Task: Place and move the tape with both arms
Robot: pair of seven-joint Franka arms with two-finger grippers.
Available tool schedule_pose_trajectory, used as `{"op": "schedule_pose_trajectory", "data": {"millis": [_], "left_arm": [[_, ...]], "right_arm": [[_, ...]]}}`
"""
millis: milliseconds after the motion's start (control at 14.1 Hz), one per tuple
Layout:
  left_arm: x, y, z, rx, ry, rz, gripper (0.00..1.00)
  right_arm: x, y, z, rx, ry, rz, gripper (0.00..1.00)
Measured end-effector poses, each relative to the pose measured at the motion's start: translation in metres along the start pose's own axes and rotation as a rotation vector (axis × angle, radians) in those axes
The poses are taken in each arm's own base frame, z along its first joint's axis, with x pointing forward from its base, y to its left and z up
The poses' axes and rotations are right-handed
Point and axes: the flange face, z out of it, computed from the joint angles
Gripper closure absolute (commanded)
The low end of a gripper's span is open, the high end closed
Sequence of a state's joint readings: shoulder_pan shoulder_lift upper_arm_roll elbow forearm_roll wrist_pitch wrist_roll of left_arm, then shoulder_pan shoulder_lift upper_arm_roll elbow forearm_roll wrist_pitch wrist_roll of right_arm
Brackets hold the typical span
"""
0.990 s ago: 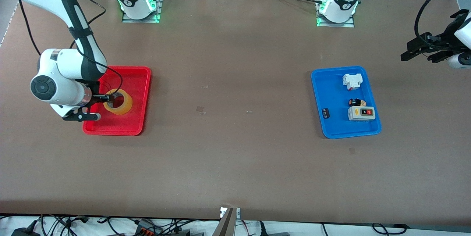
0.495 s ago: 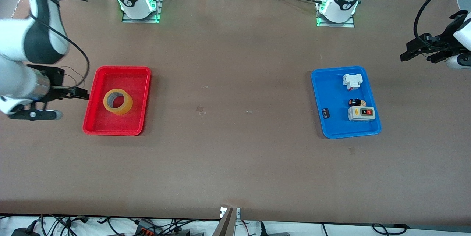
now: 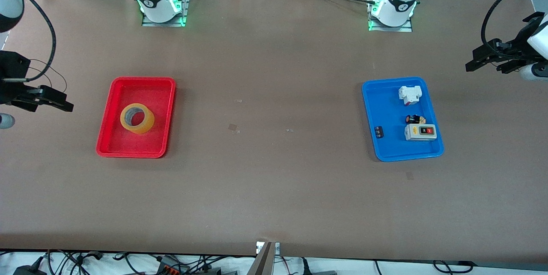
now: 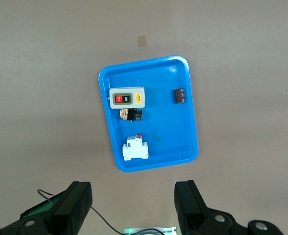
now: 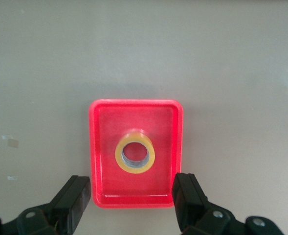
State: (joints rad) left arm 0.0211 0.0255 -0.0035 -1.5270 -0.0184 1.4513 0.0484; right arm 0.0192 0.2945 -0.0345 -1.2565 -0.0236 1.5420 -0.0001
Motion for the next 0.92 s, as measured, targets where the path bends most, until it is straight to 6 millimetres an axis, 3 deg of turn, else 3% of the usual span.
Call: {"op": "schedule_pose_trajectory", "data": {"millis": [212, 636, 778, 919], "left_arm": [[0.000, 0.000, 0.000, 0.000, 0.000, 0.000, 0.00], [0.000, 0.001, 0.000, 0.000, 0.000, 0.001, 0.00], [0.000, 0.001, 0.000, 0.000, 0.000, 0.001, 0.00], [0.000, 0.001, 0.001, 0.000, -0.002, 0.002, 0.00]], "right_arm": [[0.002, 0.001, -0.003, 0.005, 0.008, 0.003, 0.00], [0.006, 0.008, 0.014, 0.019, 0.001, 0.016, 0.00], [-0.001, 0.009, 0.024, 0.021, 0.010, 0.018, 0.00], [-0.022, 0.012, 0.029, 0.023, 0.024, 0.021, 0.00]]}}
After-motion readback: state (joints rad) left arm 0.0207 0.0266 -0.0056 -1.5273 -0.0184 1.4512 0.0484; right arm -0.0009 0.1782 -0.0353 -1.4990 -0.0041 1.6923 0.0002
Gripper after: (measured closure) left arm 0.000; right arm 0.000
